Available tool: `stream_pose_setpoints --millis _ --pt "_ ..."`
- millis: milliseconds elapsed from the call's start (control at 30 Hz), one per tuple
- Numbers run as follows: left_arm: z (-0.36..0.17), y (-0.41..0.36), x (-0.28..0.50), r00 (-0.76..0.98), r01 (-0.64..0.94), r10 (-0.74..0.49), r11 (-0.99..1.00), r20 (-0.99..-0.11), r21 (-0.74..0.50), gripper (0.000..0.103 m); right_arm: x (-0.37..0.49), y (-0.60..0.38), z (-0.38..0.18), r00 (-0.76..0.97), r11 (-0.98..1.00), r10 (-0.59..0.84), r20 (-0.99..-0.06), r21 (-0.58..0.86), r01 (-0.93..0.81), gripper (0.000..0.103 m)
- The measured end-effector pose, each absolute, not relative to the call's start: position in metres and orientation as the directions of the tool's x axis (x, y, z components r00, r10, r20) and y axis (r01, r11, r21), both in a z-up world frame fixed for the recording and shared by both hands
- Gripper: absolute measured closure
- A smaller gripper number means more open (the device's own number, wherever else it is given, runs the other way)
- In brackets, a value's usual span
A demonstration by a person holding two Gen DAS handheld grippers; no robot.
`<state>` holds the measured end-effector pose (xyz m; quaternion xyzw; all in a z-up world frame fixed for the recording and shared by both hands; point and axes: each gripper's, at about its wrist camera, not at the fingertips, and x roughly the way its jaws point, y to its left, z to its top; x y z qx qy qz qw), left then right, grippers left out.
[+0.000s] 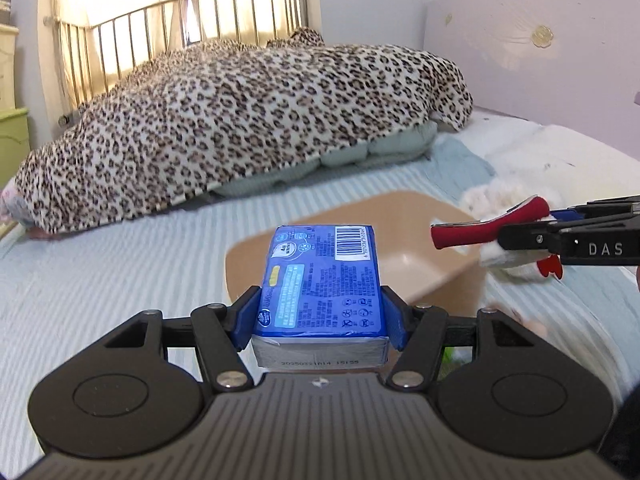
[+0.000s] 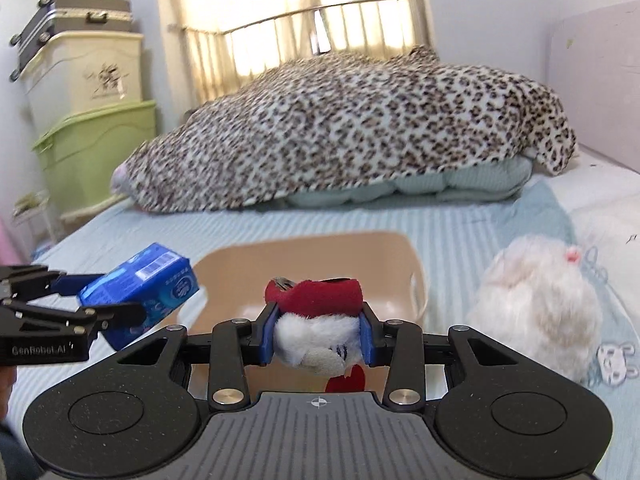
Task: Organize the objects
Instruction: 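Carry both items over the beige basket and open both tools to drop them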
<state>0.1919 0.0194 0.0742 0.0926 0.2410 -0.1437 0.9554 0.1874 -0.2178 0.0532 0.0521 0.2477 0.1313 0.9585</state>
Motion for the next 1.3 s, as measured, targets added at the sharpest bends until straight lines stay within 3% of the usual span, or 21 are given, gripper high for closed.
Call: stream_pose_setpoints --millis 267,633,800,867,933,1067,1200,1300 --pt "0.065 -0.001 0.271 0.853 0.247 -0.146 0.959 -0.501 0.139 0.039 0.253 -0.202 0.044 0.841 0.979 0.203 -0.502 0.076 -0.191 0.066" --pt "-0.007 -0.009 0.329 0.756 0.162 0.004 0.968 -0.654 0.193 0.039 0.305 -0.180 -0.010 0.780 0.987 0.122 -0.613 -0.005 -0.159 0.066" --pt "-0.014 -0.010 0.329 0.729 0.142 0.016 0.974 -0.685 0.174 0.037 0.309 -0.174 -0.029 0.750 0.985 0.119 -0.650 -0.016 -0.170 0.064" --pt "-0.008 -0.012 0.324 0.737 0.141 0.022 0.972 -0.676 0.186 0.033 0.303 -0.171 -0.027 0.755 0.983 0.112 -0.646 -0.036 -0.177 0.053" --pt "0.001 -0.013 0.316 0.755 0.134 0.034 0.970 -0.655 0.205 0.021 0.292 -0.171 -0.018 0.778 0.983 0.111 -0.619 -0.046 -0.177 0.050" --pt "0.024 -0.008 0.297 0.786 0.131 0.028 0.969 -0.617 0.211 0.006 0.269 -0.177 0.006 0.811 0.983 0.123 -0.572 -0.042 -0.178 0.028" --pt "0.046 0.003 0.277 0.788 0.123 0.000 0.980 -0.615 0.158 0.004 0.244 -0.187 0.027 0.821 0.979 0.138 -0.554 -0.050 -0.199 0.001" --pt "0.057 0.008 0.259 0.787 0.121 -0.008 0.983 -0.617 0.141 0.003 0.224 -0.195 0.034 0.825 0.979 0.129 -0.550 -0.061 -0.194 0.000"
